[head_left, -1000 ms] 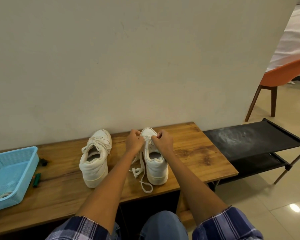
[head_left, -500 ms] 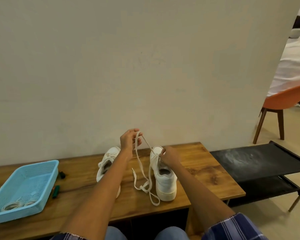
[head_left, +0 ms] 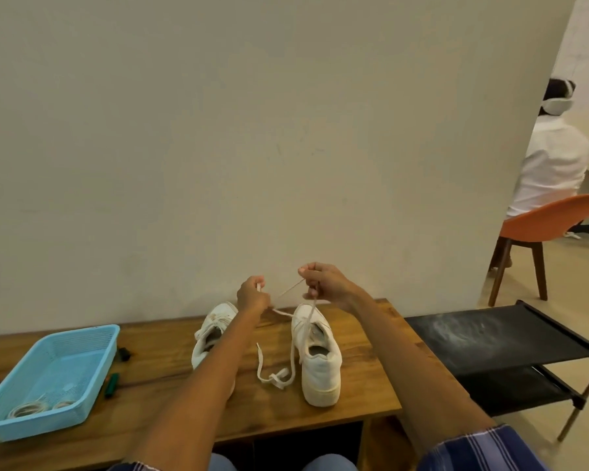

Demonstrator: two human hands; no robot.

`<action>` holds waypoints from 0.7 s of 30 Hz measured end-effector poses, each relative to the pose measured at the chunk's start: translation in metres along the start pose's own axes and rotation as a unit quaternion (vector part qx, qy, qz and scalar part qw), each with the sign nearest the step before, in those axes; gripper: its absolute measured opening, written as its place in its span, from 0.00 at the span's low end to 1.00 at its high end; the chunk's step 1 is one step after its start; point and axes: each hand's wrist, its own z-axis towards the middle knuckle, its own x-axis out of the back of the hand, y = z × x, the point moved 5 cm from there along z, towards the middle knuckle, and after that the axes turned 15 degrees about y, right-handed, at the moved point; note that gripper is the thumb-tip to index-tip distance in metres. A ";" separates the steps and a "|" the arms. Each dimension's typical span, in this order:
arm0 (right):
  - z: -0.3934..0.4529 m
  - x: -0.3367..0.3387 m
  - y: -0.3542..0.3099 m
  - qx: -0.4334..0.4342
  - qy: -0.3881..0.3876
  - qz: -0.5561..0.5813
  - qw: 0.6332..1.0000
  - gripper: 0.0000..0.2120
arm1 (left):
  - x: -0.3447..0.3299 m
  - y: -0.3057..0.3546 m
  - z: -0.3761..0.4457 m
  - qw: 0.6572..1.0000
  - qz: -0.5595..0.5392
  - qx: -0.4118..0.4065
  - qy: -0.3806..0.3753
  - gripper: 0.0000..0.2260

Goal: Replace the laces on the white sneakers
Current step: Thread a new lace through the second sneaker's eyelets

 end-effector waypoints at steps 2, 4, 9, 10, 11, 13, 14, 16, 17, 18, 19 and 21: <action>0.002 0.013 -0.015 0.023 0.059 0.022 0.998 0.05 | 0.000 -0.006 -0.002 0.987 0.151 -0.053 -0.029 0.19; 0.005 0.030 -0.028 0.037 0.157 0.092 0.983 0.07 | -0.001 -0.012 -0.009 0.956 0.268 -0.098 -0.067 0.16; 0.008 0.041 -0.035 0.054 0.213 0.061 0.974 0.08 | -0.008 -0.007 -0.031 0.876 0.442 -0.170 -0.090 0.13; 0.008 0.036 -0.030 0.045 0.189 0.000 0.981 0.07 | -0.009 0.004 -0.033 0.877 0.436 -0.188 -0.070 0.12; 0.007 0.029 -0.022 0.033 0.157 -0.056 0.985 0.06 | -0.012 0.017 -0.033 0.892 0.401 -0.203 -0.054 0.12; 0.005 0.016 -0.005 0.010 0.085 -0.122 0.989 0.04 | -0.021 0.044 -0.034 0.938 0.271 -0.208 -0.050 0.12; 0.004 0.011 0.001 0.003 0.057 -0.131 0.990 0.04 | -0.026 0.055 -0.036 0.954 0.221 -0.198 -0.054 0.13; 0.004 0.005 0.009 -0.005 0.034 -0.125 0.992 0.05 | -0.029 0.064 -0.038 0.952 0.237 -0.190 -0.048 0.13; 0.004 0.005 0.010 0.000 0.038 -0.120 0.992 0.05 | -0.027 0.064 -0.038 0.938 0.290 -0.186 -0.039 0.12; 0.005 0.007 0.009 0.009 0.047 -0.119 0.992 0.04 | -0.023 0.060 -0.039 0.917 0.355 -0.179 -0.034 0.12; 0.006 0.010 0.007 0.020 0.057 -0.119 0.991 0.04 | -0.019 0.053 -0.039 0.891 0.417 -0.178 -0.034 0.12; 0.008 0.016 0.002 0.040 0.059 -0.120 0.990 0.03 | -0.011 0.046 -0.038 0.836 0.508 -0.209 -0.021 0.11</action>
